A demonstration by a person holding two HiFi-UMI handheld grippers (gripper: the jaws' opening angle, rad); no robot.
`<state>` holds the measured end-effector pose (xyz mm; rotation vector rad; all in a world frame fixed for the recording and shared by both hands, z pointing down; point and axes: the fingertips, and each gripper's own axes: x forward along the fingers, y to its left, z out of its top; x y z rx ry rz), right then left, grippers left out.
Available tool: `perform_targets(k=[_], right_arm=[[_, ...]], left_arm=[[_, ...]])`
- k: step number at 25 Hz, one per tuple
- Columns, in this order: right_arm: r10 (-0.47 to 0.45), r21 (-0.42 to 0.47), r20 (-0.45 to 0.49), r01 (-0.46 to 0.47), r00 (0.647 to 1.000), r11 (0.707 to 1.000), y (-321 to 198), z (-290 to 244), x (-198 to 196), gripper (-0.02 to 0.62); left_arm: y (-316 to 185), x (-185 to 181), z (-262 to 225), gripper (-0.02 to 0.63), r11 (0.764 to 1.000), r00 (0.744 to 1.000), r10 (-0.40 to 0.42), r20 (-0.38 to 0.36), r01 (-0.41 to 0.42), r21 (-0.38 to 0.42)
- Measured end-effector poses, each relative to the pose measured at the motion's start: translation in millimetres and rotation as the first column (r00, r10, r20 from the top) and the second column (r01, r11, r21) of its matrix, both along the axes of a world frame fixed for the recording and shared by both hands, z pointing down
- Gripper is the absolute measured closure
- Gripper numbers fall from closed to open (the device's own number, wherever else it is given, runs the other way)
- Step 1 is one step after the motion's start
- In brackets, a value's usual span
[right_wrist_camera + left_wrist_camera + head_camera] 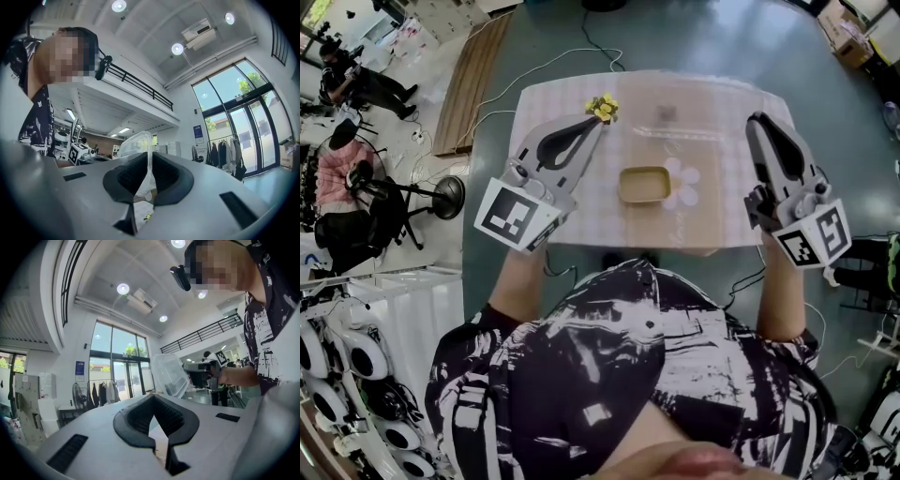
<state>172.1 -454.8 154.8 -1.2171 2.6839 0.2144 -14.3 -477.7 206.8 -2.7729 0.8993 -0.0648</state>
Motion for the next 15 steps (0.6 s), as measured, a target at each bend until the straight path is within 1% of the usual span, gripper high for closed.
perform_targets(k=[15], right_arm=[[0.002,-0.012,-0.006,-0.002,1.000,1.000,-1.8,2.5,-1.0,0.577]], left_arm=[[-1.8,1.0,3.5,0.606,1.000,1.000,-0.002,0.003,0.002,-0.015]])
